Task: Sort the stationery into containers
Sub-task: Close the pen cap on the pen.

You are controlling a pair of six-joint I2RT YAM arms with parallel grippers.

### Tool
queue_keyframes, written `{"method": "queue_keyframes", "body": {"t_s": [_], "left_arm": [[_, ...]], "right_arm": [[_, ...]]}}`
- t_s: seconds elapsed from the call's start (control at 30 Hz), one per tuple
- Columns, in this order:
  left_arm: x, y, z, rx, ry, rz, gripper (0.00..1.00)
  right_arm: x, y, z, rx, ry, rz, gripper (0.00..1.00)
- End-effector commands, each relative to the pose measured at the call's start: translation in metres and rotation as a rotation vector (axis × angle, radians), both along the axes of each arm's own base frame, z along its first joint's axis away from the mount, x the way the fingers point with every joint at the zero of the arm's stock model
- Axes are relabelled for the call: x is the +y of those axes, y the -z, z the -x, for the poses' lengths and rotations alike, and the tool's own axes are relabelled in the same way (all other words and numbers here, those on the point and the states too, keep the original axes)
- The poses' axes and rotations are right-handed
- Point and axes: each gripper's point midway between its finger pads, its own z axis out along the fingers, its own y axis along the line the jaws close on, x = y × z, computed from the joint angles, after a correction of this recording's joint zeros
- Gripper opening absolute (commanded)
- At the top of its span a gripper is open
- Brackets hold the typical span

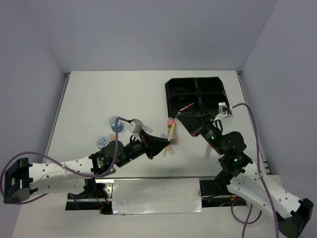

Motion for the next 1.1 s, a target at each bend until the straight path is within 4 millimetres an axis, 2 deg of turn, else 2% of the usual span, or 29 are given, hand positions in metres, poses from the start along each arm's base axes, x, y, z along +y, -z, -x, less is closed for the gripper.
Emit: {"method": "queue_keyframes", "body": {"t_s": [0.0, 0.5, 0.8, 0.97, 1.07], "left_arm": [[-0.002, -0.031, 0.001, -0.024, 0.020, 0.107, 0.00], [-0.003, -0.028, -0.001, -0.014, 0.023, 0.108, 0.00], [-0.006, -0.022, 0.000, -0.004, 0.039, 0.104, 0.00], [-0.006, -0.020, 0.001, 0.005, 0.045, 0.108, 0.00], [-0.005, -0.021, 0.001, 0.002, 0.044, 0.106, 0.00]], "right_arm": [[0.004, -0.013, 0.006, -0.056, -0.024, -0.014, 0.00], [0.006, -0.008, 0.009, -0.050, -0.041, -0.005, 0.00], [-0.001, -0.017, 0.005, -0.061, 0.011, 0.013, 0.00], [-0.002, -0.030, 0.006, -0.088, 0.015, 0.016, 0.00], [-0.001, -0.029, 0.006, -0.084, 0.012, 0.016, 0.00]]}}
